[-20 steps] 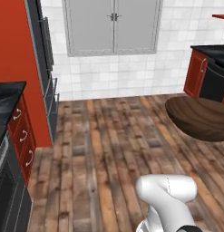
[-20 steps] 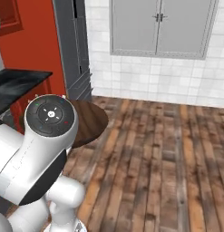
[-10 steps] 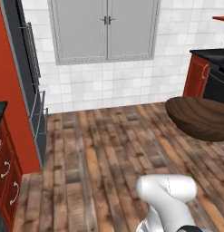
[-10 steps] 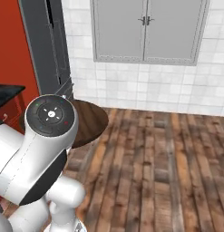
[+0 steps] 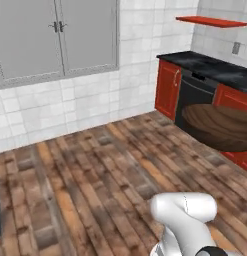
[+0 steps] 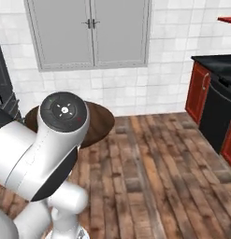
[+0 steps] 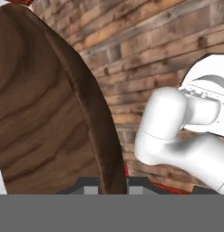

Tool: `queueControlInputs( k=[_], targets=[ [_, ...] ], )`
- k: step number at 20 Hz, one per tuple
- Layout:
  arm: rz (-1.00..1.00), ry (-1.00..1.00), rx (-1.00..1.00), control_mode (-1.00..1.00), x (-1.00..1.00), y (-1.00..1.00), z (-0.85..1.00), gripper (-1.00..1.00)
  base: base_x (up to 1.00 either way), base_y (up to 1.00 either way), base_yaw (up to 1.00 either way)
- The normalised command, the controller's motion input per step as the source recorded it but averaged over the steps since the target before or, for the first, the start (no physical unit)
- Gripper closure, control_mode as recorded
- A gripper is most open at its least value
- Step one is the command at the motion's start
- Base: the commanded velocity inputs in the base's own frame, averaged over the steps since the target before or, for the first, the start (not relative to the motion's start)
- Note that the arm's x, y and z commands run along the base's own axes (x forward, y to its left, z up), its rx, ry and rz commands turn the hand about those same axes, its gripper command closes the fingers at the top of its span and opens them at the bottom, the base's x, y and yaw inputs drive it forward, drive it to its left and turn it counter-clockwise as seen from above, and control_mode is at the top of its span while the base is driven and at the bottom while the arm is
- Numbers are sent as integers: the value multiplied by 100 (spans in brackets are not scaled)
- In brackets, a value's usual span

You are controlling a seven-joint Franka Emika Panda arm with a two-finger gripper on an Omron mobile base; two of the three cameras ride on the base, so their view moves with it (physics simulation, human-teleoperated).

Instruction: Move the bowls from the cabinet to the plates on the dining table.

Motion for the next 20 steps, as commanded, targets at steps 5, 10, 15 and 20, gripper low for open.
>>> queueControlInputs(
  k=[5, 10, 15, 20],
  targets=[
    [0, 0, 0, 100, 0, 0, 0, 100, 7, -31, -80],
    [0, 0, 0, 100, 0, 0, 0, 100, 0, -23, -78],
    [0, 0, 0, 100, 0, 0, 0, 100, 0, -10, -72],
    [0, 0, 0, 100, 0, 0, 0, 100, 20, 0, -59]
  ],
)
